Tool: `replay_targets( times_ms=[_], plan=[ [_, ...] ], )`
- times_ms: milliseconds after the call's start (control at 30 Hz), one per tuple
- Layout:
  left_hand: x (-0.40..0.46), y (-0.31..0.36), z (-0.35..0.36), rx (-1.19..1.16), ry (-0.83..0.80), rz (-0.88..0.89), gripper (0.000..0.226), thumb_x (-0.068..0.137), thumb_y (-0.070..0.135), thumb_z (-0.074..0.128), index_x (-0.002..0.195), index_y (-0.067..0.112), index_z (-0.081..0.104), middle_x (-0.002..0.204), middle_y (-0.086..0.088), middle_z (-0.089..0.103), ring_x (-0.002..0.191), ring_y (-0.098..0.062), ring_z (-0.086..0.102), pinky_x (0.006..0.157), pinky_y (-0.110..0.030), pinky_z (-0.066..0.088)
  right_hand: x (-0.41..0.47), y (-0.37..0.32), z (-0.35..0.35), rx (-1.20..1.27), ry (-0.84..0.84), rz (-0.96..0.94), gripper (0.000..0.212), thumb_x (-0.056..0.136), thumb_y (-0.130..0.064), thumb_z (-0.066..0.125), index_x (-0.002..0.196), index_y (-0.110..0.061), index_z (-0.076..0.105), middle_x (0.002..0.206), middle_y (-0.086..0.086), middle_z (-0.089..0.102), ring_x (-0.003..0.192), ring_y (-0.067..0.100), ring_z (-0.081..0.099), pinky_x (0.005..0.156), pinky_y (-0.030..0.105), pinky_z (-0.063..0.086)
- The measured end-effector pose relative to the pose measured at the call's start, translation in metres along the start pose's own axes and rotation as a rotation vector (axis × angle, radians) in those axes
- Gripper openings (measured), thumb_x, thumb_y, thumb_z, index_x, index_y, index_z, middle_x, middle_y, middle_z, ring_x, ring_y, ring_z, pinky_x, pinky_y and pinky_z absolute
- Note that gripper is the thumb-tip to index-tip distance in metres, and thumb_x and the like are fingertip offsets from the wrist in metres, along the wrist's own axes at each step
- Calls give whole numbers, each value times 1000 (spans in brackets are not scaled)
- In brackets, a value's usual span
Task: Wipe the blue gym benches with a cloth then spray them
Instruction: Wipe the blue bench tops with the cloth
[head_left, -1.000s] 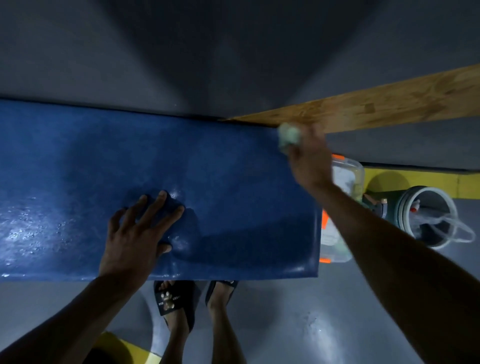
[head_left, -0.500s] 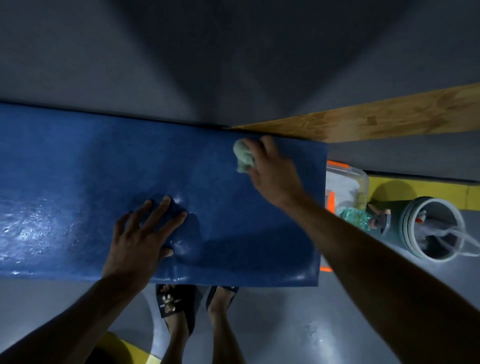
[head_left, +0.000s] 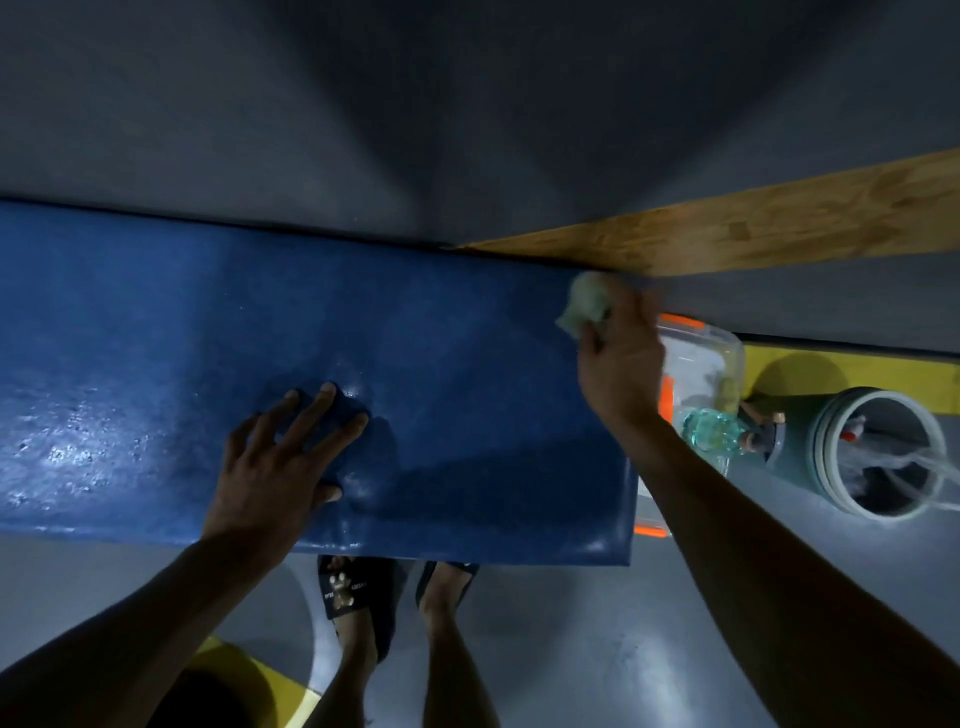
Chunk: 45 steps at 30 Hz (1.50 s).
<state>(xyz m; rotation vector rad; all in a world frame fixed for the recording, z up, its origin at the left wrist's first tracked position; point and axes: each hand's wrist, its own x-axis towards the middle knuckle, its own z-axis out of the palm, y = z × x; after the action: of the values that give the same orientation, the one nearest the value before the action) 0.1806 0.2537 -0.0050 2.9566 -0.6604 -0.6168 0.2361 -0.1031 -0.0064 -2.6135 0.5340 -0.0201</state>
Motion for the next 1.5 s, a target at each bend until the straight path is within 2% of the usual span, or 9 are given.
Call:
replay_targets(
  times_ms=[133,300,400,700,867,1033,1267,1367,1500],
  plan=[
    [0,-1,1,11,16,8,101,55,31,93,143,34,45,157,-3,35,135,-40,41,96,-58,40,15,13,-10,-188,-155,-387,49,84,-16,61,130,-14,47,120,15,49,86,39,58,73,44,51],
    [0,-2,0,19,10,7,97,55,32,93,142,34,48,156,-4,37,134,-40,41,95,-58,41,35,38,-19,74,224,271,33,83,-20,60,113,-9,53,110,13,61,101,34,59,81,37,45],
    [1,-2,-2,23,-22,1,98,56,35,92,143,35,46,156,-4,36,135,-40,40,94,-58,42,20,-2,6,112,286,332,34,82,-22,62,112,-8,55,113,12,60,104,30,56,84,34,39],
    [1,-11,-6,0,-32,44,100,53,41,91,142,39,44,155,-3,37,132,-38,43,89,-57,45,4,-117,60,-36,-122,-345,42,83,-14,63,123,-18,52,127,5,50,99,30,58,74,39,50],
    [4,-23,-11,-16,-35,106,102,51,52,89,142,38,44,153,-2,41,127,-35,45,83,-51,47,27,-11,2,-92,120,45,38,86,-16,60,122,-3,55,115,22,57,101,41,54,83,39,39],
    [6,-66,-31,7,59,97,102,57,37,89,147,36,40,155,-4,37,133,-38,41,97,-54,41,17,-64,33,-40,254,345,44,87,-18,56,128,-3,53,123,22,54,108,39,53,87,36,38],
    [9,-103,-22,72,-19,56,102,49,43,93,141,33,50,156,-5,37,130,-42,43,97,-58,40,-17,-214,114,13,-12,-91,35,86,-17,63,119,-12,55,129,8,48,94,26,61,72,37,53],
    [11,-102,-22,59,-21,39,104,47,41,94,141,33,50,154,-6,39,130,-42,44,97,-59,40,-2,-190,93,-131,-175,-344,38,89,-21,58,126,-14,50,136,8,42,98,32,59,73,43,52],
    [11,-104,-21,37,-20,43,102,48,40,94,140,33,51,154,-5,40,129,-43,47,97,-59,41,21,-87,39,-223,-7,-98,52,88,-35,41,128,-3,50,128,22,51,106,40,52,84,43,45]
  ],
)
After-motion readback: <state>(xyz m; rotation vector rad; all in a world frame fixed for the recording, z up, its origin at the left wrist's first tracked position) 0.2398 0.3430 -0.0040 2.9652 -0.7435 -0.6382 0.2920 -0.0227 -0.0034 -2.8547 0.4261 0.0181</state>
